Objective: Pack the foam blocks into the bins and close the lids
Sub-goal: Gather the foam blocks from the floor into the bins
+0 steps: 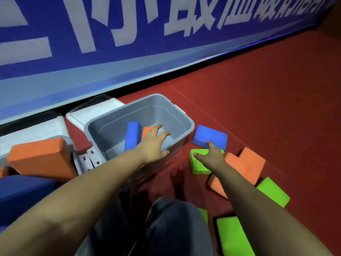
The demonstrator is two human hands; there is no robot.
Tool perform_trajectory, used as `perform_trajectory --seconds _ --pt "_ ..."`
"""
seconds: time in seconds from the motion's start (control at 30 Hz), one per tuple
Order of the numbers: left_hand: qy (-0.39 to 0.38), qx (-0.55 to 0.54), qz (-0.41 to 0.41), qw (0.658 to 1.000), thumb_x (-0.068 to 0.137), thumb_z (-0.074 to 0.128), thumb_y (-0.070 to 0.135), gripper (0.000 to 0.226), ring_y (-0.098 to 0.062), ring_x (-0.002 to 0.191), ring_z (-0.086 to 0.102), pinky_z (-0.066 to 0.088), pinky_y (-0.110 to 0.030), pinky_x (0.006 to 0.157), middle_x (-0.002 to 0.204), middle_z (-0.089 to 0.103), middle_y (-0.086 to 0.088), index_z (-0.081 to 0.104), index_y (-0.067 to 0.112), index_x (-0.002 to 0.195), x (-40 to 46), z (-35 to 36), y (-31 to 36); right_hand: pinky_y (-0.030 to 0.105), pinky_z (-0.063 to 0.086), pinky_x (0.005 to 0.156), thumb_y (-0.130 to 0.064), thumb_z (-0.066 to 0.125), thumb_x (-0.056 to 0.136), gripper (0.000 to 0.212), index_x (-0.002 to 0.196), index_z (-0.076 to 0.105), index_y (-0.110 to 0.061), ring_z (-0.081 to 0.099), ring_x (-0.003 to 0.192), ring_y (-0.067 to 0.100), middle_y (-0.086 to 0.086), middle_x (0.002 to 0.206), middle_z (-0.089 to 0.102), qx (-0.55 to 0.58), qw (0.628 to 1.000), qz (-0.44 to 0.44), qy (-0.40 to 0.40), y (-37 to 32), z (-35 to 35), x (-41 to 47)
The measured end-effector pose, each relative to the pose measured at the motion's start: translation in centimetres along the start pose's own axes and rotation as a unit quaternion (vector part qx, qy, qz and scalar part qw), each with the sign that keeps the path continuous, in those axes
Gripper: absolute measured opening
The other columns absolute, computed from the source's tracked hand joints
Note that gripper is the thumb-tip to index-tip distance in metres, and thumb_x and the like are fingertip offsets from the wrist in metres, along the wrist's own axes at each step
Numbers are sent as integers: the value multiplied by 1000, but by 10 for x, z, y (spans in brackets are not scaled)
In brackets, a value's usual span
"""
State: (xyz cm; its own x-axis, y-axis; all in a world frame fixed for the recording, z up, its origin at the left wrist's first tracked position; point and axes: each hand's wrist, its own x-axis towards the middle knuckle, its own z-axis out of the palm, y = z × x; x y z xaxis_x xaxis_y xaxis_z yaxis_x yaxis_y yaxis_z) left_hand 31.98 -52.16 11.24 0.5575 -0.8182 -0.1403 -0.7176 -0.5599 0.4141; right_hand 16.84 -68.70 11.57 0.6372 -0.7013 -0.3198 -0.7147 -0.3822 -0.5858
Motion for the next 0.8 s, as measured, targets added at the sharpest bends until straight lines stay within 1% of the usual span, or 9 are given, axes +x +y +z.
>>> perform_trajectory --seconds 0.13,0.23,0.33,0.4,0.47,0.53,0.6,0.7,0.8 --pt "-135 35 29 990 83 69 34 74 -31 140 27 24 -27 112 152 18 -18 33 16 146 24 40 38 30 40 95 -40 68 83 73 141 38 -8 46 127 31 19 139 47 -14 997 72 -40 73 -7 3" --pt "-208 51 13 977 79 69 41 72 -32 126 45 36 -32 107 139 37 -16 42 14 140 44 78 46 29 43 89 -40 68 83 68 138 43 -8 53 119 31 19 131 55 -23 991 111 -77 127 7 7" --pt "-288 59 5 956 79 67 44 68 -29 118 53 43 -32 100 132 52 -12 47 13 136 59 132 35 28 42 93 -40 69 83 68 137 43 -7 54 117 26 16 134 53 -12 977 166 -133 175 43 15" --pt "-345 59 -19 937 84 69 37 66 -28 122 50 42 -30 100 138 49 -11 44 11 139 68 175 21 29 42 95 -38 71 81 71 138 42 -6 56 111 22 14 132 54 23 965 205 -161 204 76 21" --pt "-394 59 -46 916 86 67 37 69 -27 128 46 39 -29 101 145 42 -10 37 11 143 75 216 7 30 44 97 -34 75 78 74 137 41 -6 57 114 25 13 129 56 60 950 250 -177 232 113 26" --pt "-429 55 -75 899 88 65 36 71 -27 130 44 38 -28 98 147 39 -8 32 9 146 79 253 -7 37 45 101 -31 77 75 77 137 39 -5 56 117 29 17 130 55 78 935 296 -182 257 151 30" --pt "-459 45 -78 884 88 65 33 73 -27 132 42 37 -30 101 149 36 -11 29 8 146 83 284 -16 42 44 102 -31 79 73 83 140 35 -7 52 121 34 19 135 49 81 923 334 -171 273 178 30" --pt "-497 15 -88 863 87 65 35 79 -27 134 39 38 -32 103 152 29 -11 22 11 150 83 327 -25 39 38 105 -31 80 72 96 146 24 -8 41 131 34 18 144 38 79 915 369 -142 293 205 31" --pt "-538 0 -92 838 82 69 44 95 -28 135 36 41 -37 105 154 24 -9 11 19 153 77 360 -25 40 39 105 -27 83 68 100 145 23 -4 43 130 30 16 144 40 116 907 388 -115 309 222 33"
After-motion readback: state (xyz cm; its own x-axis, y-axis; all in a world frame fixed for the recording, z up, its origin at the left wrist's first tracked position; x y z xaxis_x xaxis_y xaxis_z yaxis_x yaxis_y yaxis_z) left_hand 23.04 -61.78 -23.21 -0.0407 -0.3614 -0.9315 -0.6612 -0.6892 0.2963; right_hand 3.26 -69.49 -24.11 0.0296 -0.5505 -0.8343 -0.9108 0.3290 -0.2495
